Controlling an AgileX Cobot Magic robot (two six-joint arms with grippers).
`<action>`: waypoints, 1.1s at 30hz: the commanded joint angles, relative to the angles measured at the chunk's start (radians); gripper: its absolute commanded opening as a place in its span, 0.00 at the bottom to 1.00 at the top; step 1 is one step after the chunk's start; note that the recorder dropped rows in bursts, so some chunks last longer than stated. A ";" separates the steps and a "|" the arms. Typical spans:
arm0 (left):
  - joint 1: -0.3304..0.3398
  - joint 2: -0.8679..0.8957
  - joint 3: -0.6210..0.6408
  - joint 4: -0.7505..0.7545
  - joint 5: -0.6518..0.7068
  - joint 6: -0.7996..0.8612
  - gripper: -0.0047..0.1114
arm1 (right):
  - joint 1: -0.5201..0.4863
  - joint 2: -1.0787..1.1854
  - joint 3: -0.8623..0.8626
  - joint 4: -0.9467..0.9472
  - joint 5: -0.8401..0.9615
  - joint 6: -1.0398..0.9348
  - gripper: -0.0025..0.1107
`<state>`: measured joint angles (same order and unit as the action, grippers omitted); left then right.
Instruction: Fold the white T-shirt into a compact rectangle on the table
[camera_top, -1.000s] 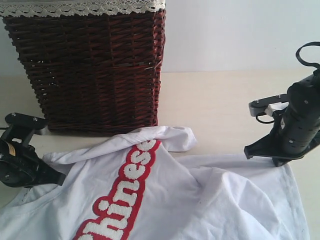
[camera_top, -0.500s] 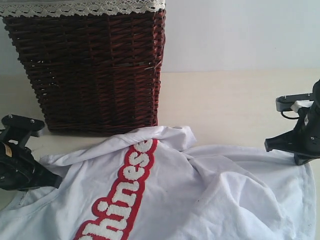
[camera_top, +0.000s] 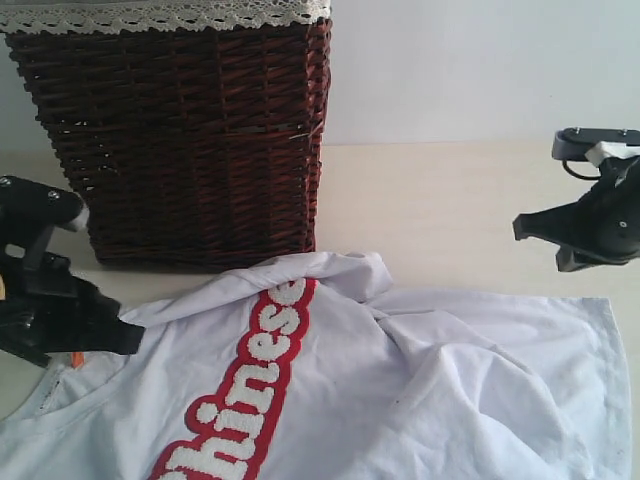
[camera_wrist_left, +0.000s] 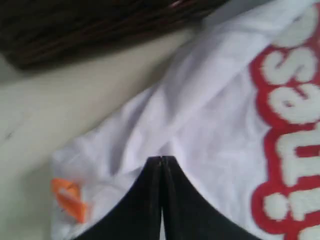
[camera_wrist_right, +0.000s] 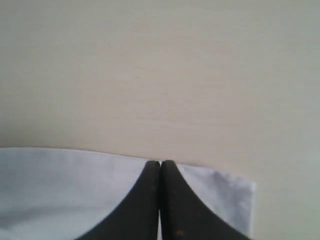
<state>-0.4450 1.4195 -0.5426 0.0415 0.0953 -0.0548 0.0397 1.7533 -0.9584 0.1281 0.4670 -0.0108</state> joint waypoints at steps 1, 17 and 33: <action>-0.154 -0.012 0.019 0.003 -0.102 0.019 0.04 | 0.044 -0.054 -0.006 0.352 0.058 -0.342 0.02; -0.252 0.332 -0.093 0.027 -0.105 0.032 0.04 | 0.502 -0.298 0.004 0.098 0.445 -0.155 0.02; -0.252 0.314 -0.123 0.027 -0.001 0.026 0.04 | 0.809 -0.392 0.363 -0.034 0.379 0.081 0.02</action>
<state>-0.6912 1.7438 -0.6608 0.0667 0.0990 -0.0274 0.8453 1.3647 -0.6136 0.1563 0.8792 0.0057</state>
